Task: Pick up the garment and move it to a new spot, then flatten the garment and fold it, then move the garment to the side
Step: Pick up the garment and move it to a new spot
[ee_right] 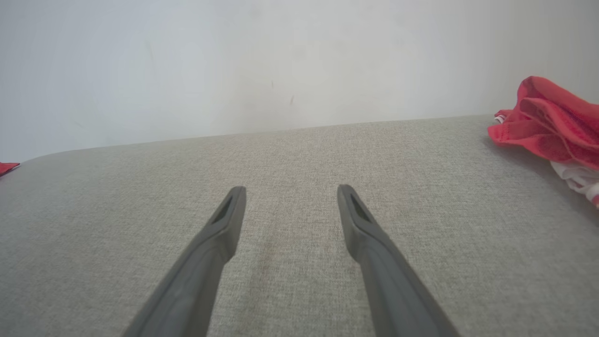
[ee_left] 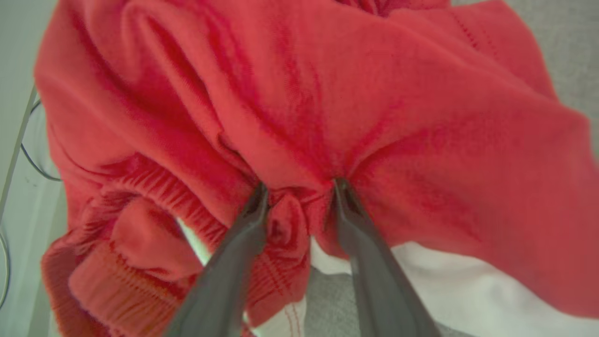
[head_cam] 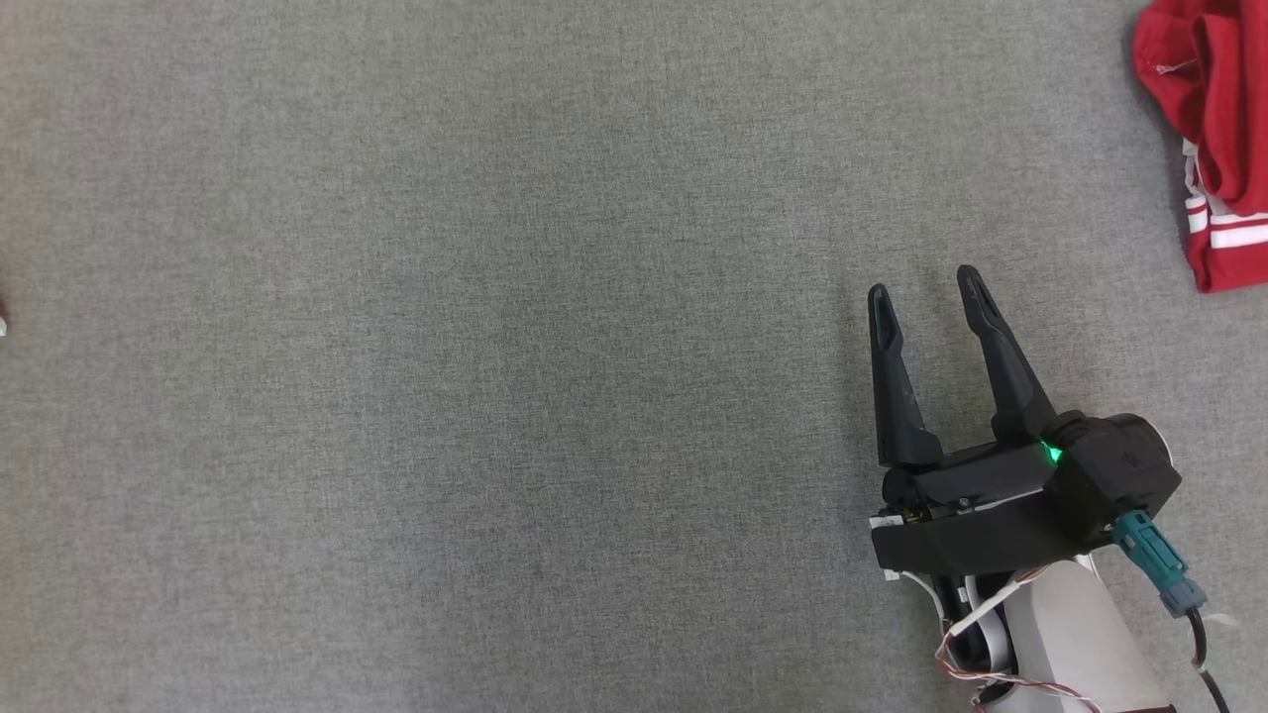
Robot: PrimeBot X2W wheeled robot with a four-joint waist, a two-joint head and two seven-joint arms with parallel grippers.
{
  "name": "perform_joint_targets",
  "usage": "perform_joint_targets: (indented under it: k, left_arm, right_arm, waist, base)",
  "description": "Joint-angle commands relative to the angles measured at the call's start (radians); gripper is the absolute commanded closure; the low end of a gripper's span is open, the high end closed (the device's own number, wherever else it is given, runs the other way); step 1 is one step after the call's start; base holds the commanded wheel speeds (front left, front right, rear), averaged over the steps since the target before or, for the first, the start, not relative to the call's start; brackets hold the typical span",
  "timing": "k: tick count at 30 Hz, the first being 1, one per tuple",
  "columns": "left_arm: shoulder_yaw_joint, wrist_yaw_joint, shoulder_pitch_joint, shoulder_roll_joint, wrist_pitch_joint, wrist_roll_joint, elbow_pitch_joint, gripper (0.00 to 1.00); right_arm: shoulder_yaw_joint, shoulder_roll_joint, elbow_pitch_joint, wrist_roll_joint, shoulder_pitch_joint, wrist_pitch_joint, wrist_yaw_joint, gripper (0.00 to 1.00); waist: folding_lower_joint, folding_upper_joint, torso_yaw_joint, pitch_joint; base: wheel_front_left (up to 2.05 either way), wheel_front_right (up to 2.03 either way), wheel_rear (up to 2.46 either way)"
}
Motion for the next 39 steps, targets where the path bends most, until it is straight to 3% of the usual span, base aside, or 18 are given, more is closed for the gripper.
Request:
perform_joint_targets:
  k: [1, 5, 17, 24, 32, 39]
  left_arm:
    - [-0.014, -0.005, 0.033, -0.014, 0.008, -0.007, 0.013, 1.0]
    - [-0.04, -0.005, 0.039, -0.01, -0.044, -0.017, -0.016, 1.0]
    - [-0.142, -0.005, 0.019, 0.038, -0.406, -0.138, -0.224, 1.0]
    - [-0.276, -0.005, -0.019, 0.075, -0.556, -0.217, -0.403, 1.0]
    - [-0.366, -0.005, -0.098, 0.058, -0.619, -0.227, -0.614, 1.0]
    - [-0.414, 0.007, -0.13, 0.007, -0.569, -0.232, -0.807, 1.0]
  right_arm:
    - [-0.002, 0.001, -0.002, -0.006, 0.001, -0.001, 0.001, 0.0]
    - [-0.005, 0.001, 0.004, -0.006, 0.01, -0.001, 0.001, 0.0]
    - [-0.015, 0.001, 0.022, -0.001, 0.05, -0.001, 0.001, 0.0]
    - [-0.034, 0.001, 0.036, 0.007, 0.086, -0.001, 0.001, 0.0]
    - [-0.043, 0.001, 0.043, 0.039, 0.107, -0.001, 0.001, 0.0]
    - [-0.032, 0.001, 0.051, 0.08, 0.124, -0.001, 0.001, 0.0]
  waist:
    - [0.0001, 0.0, 0.003, -0.005]
    - [0.0001, 0.0, 0.011, -0.025]
    - [0.0001, 0.0, 0.057, -0.133]
    - [0.0001, 0.0, 0.07, -0.206]
    - [0.0001, 0.0, 0.029, -0.258]
    - [0.0001, 0.0, -0.082, -0.281]
  base:
    - [0.0, 0.0, 0.0]
    - [0.0, 0.0, 0.0]
    - [0.0, 0.0, 0.0]
    - [0.0, 0.0, 0.0]
    - [0.0, 0.0, 0.0]
    - [0.0, 0.0, 0.0]
